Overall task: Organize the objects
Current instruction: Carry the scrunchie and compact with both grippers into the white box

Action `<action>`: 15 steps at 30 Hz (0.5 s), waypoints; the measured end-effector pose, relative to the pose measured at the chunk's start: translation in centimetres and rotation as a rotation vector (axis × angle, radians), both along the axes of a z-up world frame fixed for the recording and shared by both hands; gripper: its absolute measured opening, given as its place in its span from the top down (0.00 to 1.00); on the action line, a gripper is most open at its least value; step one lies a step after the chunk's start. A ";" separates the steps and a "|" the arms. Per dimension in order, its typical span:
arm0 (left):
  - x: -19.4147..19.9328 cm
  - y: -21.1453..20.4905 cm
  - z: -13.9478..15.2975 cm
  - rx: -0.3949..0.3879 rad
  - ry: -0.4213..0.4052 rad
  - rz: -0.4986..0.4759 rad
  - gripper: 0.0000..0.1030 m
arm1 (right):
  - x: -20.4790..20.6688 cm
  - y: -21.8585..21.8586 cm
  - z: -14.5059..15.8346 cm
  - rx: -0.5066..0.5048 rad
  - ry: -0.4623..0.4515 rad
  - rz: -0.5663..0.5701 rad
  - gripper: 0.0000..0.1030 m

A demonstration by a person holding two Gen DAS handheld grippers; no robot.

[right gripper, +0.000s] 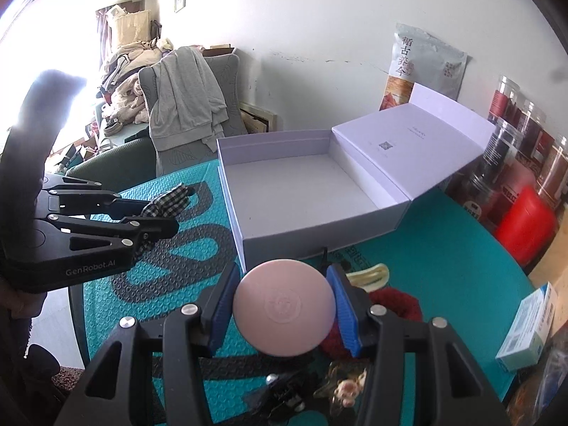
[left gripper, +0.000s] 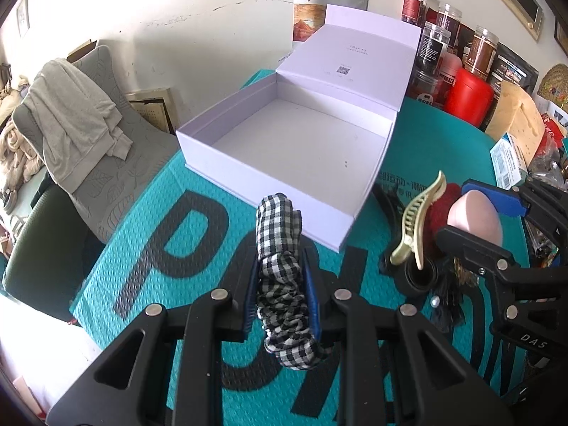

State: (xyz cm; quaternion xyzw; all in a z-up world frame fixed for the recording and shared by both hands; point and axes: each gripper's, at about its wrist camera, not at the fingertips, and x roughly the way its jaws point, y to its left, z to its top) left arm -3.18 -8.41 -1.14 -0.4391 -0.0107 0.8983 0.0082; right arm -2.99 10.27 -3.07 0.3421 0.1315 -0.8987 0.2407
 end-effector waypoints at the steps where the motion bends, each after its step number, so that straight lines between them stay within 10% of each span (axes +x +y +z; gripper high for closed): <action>1: -0.4 -0.1 0.1 -0.002 0.000 -0.001 0.79 | -0.3 0.0 0.1 0.000 0.002 0.003 0.50; 15: -6.5 -0.7 0.9 -0.012 0.012 -0.047 0.79 | -5.6 -1.2 1.3 -0.006 0.014 0.026 0.50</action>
